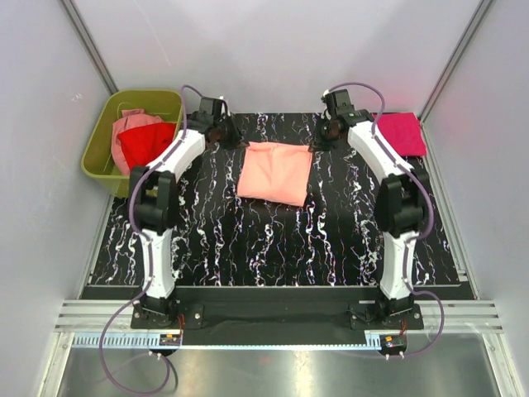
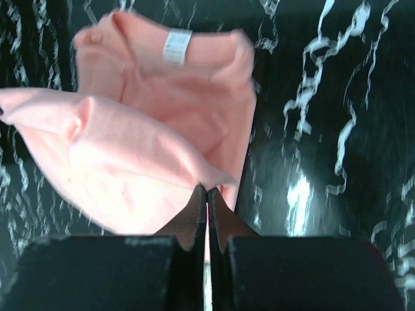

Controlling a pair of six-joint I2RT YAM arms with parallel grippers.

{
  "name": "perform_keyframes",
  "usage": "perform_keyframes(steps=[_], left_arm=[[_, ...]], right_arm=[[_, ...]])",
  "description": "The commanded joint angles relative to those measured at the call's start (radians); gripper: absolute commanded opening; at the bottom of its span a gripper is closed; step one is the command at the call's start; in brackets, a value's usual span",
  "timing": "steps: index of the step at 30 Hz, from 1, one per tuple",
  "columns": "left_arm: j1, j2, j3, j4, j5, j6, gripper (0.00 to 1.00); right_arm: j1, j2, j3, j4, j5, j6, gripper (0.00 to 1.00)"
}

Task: Fold and stack the t-shirts
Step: Fold the tshirt

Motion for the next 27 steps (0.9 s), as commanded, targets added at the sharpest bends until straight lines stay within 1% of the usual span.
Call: perform_keyframes(steps=[1, 2, 3, 4, 5, 6, 7, 8, 9, 10, 11, 12, 13, 14, 15, 16, 18, 19, 20, 21, 22, 23, 24, 25, 26, 27], left_arm=[[0.026, 0.092, 0.105, 0.239, 0.094, -0.022, 0.02], [0.028, 0.157, 0.165, 0.261, 0.093, -0.029, 0.04], [0.028, 0.194, 0.203, 0.266, 0.096, -0.029, 0.12], [0.031, 0.230, 0.243, 0.270, 0.113, -0.028, 0.15], [0.031, 0.294, 0.324, 0.264, 0.113, -0.022, 0.18], [0.032, 0.320, 0.358, 0.263, 0.102, -0.022, 0.25], [0.038, 0.343, 0.386, 0.273, 0.099, -0.022, 0.30], [0.043, 0.366, 0.412, 0.304, 0.104, -0.026, 0.36], [0.049, 0.369, 0.412, 0.322, 0.098, -0.034, 0.39], [0.063, 0.366, 0.405, 0.341, 0.090, -0.041, 0.48], [0.069, 0.354, 0.387, 0.368, 0.092, -0.040, 0.57], [0.074, 0.344, 0.377, 0.367, 0.087, -0.035, 0.60], [0.081, 0.331, 0.353, 0.361, 0.090, -0.029, 0.60], [0.083, 0.293, 0.331, 0.358, 0.096, -0.002, 0.60], [0.080, 0.267, 0.302, 0.361, 0.090, 0.017, 0.59], [0.077, 0.209, 0.228, 0.370, 0.086, 0.050, 0.58], [0.061, 0.147, 0.135, 0.391, 0.082, 0.084, 0.56], [0.054, 0.118, 0.050, 0.402, 0.082, 0.110, 0.55], [0.042, 0.062, 0.006, 0.436, 0.090, 0.123, 0.52], [0.034, 0.040, -0.064, 0.454, 0.096, 0.135, 0.50], [0.028, 0.003, -0.089, 0.470, 0.101, 0.158, 0.49], [0.023, -0.008, -0.110, 0.470, 0.108, 0.164, 0.47], [0.014, -0.014, -0.138, 0.470, 0.128, 0.170, 0.47], [0.009, -0.012, -0.143, 0.497, 0.139, 0.172, 0.47], [0.006, 0.000, -0.141, 0.519, 0.150, 0.170, 0.47], [0.000, 0.021, -0.128, 0.517, 0.159, 0.169, 0.47]], right_arm=[[-0.040, 0.131, 0.111, 0.073, -0.049, -0.007, 0.01], [-0.048, 0.160, 0.163, 0.092, -0.076, -0.002, 0.01], [-0.057, 0.218, 0.195, 0.093, -0.078, -0.002, 0.03], [-0.060, 0.245, 0.226, 0.096, -0.072, -0.003, 0.09], [-0.063, 0.269, 0.281, 0.104, -0.060, -0.016, 0.11], [-0.067, 0.318, 0.313, 0.104, -0.060, -0.026, 0.14], [-0.068, 0.341, 0.342, 0.110, -0.064, -0.042, 0.28], [-0.070, 0.363, 0.394, 0.116, -0.063, -0.074, 0.36], [-0.071, 0.400, 0.422, 0.119, -0.060, -0.082, 0.41], [-0.074, 0.418, 0.456, 0.113, -0.057, -0.092, 0.46], [-0.082, 0.438, 0.534, 0.065, -0.064, -0.108, 0.53], [-0.086, 0.460, 0.565, 0.035, -0.061, -0.112, 0.55], [-0.090, 0.457, 0.583, -0.009, -0.055, -0.115, 0.57], [-0.093, 0.443, 0.550, -0.011, -0.057, -0.115, 0.58], [-0.094, 0.387, 0.503, 0.004, -0.067, -0.115, 0.59], [-0.096, 0.351, 0.387, 0.057, -0.099, -0.111, 0.59], [-0.096, 0.261, 0.286, 0.110, -0.154, -0.108, 0.62], [-0.096, 0.242, 0.253, 0.125, -0.203, -0.103, 0.64], [-0.096, 0.218, 0.208, 0.118, -0.221, -0.102, 0.64], [-0.096, 0.207, 0.190, 0.106, -0.234, -0.097, 0.63], [-0.096, 0.193, 0.136, 0.104, -0.286, -0.092, 0.59], [-0.096, 0.176, 0.107, 0.115, -0.328, -0.086, 0.55], [-0.094, 0.150, 0.079, 0.128, -0.374, -0.080, 0.41], [-0.093, 0.142, 0.032, 0.163, -0.447, -0.059, 0.35], [-0.093, 0.135, 0.010, 0.188, -0.466, -0.048, 0.31], [-0.091, 0.122, -0.014, 0.216, -0.474, -0.031, 0.29]])
